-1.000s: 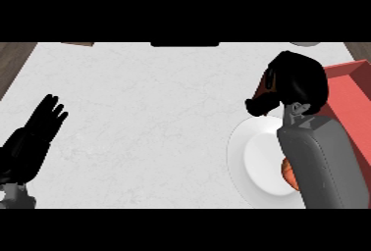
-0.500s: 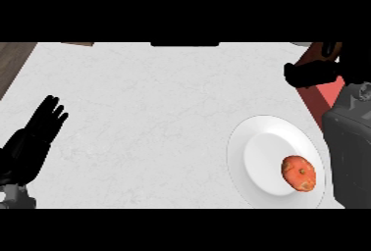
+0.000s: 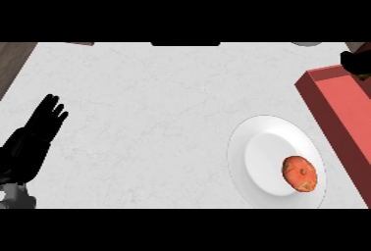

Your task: Pick the sweet potato from the plate and place it in the cardboard box

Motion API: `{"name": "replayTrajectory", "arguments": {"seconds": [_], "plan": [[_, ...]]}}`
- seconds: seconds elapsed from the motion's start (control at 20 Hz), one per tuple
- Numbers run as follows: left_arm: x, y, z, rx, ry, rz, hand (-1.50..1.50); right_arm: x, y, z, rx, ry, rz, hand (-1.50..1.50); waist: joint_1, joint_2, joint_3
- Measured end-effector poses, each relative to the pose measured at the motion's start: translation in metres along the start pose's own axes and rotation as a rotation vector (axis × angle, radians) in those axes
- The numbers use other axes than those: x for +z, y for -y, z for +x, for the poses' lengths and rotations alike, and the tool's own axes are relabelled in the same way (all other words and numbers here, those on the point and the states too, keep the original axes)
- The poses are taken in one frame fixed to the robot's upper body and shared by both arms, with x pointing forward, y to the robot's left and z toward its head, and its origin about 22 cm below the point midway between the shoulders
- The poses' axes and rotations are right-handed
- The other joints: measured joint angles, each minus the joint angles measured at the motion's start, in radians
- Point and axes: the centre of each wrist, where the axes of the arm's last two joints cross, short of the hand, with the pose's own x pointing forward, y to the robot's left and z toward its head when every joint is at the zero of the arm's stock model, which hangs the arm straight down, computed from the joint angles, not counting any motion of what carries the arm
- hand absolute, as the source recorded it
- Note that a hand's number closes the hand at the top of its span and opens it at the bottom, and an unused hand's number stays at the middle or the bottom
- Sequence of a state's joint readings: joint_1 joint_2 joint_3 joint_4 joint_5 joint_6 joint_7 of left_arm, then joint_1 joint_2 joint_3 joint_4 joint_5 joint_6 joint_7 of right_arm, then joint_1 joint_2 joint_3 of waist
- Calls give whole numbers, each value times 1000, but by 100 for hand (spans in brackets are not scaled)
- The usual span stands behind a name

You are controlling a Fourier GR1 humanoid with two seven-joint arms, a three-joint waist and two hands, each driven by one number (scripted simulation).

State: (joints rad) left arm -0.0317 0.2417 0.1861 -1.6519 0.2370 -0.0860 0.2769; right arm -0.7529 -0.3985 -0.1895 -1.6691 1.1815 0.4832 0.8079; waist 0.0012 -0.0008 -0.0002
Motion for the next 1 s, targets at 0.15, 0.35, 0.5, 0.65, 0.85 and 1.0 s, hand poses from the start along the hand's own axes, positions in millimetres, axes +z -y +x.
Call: {"name": "replayTrajectory", "arguments": {"seconds": [0.15,0.35,0.5,0.65,0.85,1.0], "plan": [[1,-1,0,1,2,-7,0,-15,-10,-20,1,-7,0,150,2,1,0],[2,-4,0,4,2,-5,0,-31,-24,-42,-5,8,-2,150,3,1,0],[-1,-1,2,0,4,2,0,-36,-44,-62,-12,8,4,150,1,1,0],[-3,-2,1,4,1,-3,0,-41,-65,-79,-16,3,21,150,2,2,0],[0,-3,-1,4,-2,-1,0,-50,-87,-99,-42,-13,96,150,4,2,0],[2,2,0,2,-2,4,0,-47,-110,-114,-48,-72,186,-150,3,2,1]]}}
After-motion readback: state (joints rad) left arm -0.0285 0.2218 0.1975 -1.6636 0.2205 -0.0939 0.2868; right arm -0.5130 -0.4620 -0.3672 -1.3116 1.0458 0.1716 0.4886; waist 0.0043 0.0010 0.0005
